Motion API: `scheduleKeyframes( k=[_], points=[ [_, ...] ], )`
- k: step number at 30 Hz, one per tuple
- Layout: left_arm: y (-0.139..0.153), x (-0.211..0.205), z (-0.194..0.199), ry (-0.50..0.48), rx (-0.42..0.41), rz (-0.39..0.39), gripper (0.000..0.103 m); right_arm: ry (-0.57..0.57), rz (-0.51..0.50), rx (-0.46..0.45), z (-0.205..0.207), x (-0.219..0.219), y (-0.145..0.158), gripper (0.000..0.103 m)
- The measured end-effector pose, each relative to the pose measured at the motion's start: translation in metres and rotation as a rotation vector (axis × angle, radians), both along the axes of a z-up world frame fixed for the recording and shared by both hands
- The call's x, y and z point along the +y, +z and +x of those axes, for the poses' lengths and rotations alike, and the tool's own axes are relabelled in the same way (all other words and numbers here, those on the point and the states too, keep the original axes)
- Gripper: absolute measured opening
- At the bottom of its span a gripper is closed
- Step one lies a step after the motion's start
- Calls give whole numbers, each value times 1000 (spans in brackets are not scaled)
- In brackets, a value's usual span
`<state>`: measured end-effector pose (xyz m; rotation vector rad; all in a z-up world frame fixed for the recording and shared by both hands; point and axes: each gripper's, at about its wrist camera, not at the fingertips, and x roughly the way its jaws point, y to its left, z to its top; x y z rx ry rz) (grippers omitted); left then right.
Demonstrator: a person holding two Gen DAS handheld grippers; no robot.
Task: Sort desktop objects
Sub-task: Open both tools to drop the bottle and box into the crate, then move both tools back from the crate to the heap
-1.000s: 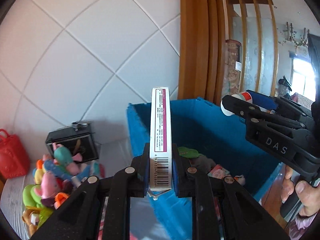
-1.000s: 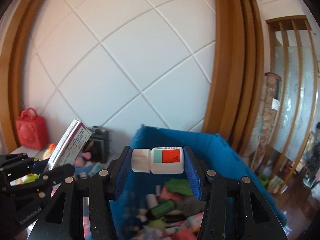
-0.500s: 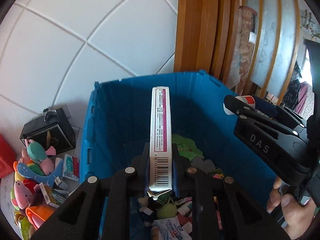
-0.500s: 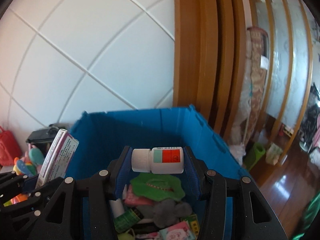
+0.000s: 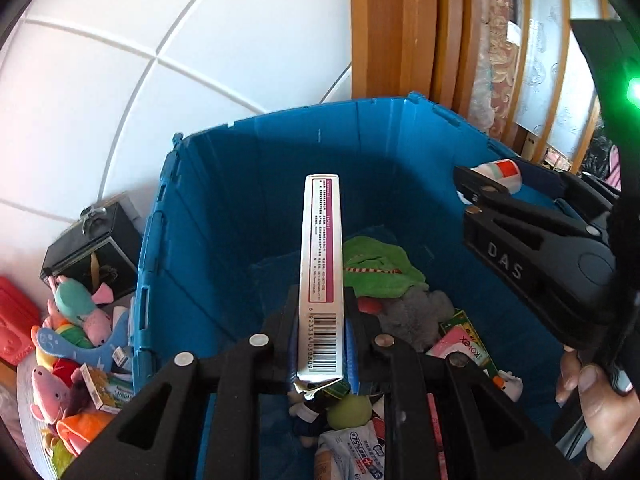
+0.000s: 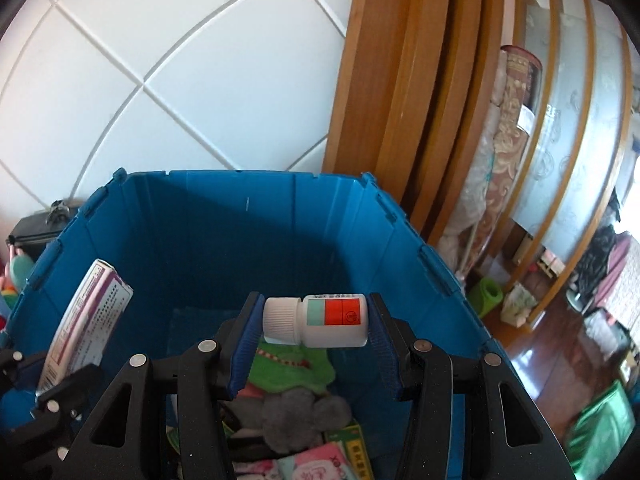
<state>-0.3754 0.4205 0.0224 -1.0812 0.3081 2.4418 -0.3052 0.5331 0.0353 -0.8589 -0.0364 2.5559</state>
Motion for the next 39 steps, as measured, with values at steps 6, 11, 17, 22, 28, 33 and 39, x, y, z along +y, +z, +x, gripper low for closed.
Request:
scheduleKeyframes(
  k=[6, 11, 17, 22, 28, 33, 39],
  points=[
    [-3, -2, -2, 1, -6, -12, 44, -12, 6, -9, -2, 1, -2, 51],
    [-1, -5, -1, 13, 14, 3, 52, -11, 8, -8, 0, -1, -2, 71],
    [0, -4, -1, 11, 18, 2, 52, -7, 24, 16, 1, -4, 2, 103],
    [2, -4, 1, 14, 37, 9, 52, -7, 20, 4, -1, -3, 2, 103],
    [6, -8, 2, 16, 37, 45, 52, -4, 41, -1, -1, -5, 1, 103],
    [15, -16, 11, 36, 95, 73, 52, -14, 54, 19, 7, -8, 8, 103],
    [32, -43, 16, 25, 24, 158, 52, -21, 11, 71, 35, -13, 38, 103]
  ],
)
